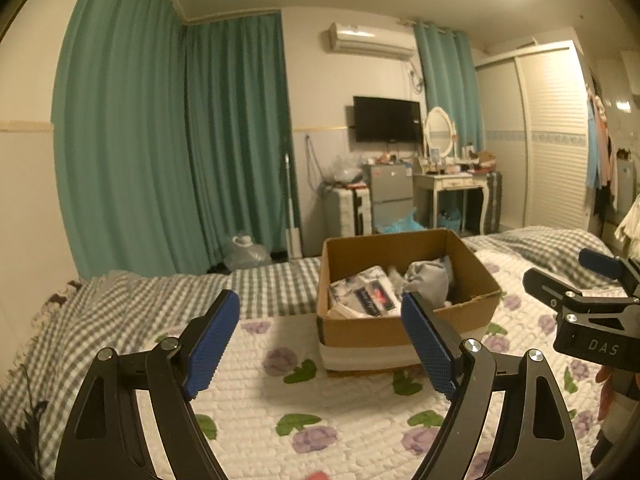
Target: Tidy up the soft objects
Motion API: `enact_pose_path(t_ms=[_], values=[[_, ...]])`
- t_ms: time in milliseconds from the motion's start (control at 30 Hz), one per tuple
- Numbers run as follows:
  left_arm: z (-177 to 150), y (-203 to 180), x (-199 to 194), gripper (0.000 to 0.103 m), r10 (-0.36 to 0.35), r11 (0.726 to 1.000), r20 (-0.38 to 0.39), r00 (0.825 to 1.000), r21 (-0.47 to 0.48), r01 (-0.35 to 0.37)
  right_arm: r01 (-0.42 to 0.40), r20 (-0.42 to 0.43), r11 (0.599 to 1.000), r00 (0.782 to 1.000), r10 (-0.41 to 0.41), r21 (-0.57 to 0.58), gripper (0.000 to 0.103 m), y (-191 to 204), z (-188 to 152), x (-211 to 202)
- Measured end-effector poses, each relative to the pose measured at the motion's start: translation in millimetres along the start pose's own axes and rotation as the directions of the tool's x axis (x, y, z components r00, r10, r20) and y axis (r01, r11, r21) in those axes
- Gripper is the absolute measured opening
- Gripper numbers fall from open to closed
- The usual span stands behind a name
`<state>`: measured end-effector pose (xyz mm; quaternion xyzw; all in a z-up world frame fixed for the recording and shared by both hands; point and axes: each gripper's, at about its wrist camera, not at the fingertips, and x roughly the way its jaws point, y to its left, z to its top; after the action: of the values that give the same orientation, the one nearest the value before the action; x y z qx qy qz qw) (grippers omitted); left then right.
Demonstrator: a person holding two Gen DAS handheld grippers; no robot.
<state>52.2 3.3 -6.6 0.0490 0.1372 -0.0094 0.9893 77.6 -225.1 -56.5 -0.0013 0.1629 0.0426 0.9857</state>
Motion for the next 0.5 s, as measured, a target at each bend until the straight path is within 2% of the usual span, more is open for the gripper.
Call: enact_pose_path(t_ms=[500], values=[[-2.3, -0.4, 2.0, 0.084, -0.033, 0.999, -0.012, 0.999, -0.016, 0.033, 0.002, 0.006, 1.000, 1.000, -0.002, -0.002, 0.103, 5.3, -0.2, -4.3]])
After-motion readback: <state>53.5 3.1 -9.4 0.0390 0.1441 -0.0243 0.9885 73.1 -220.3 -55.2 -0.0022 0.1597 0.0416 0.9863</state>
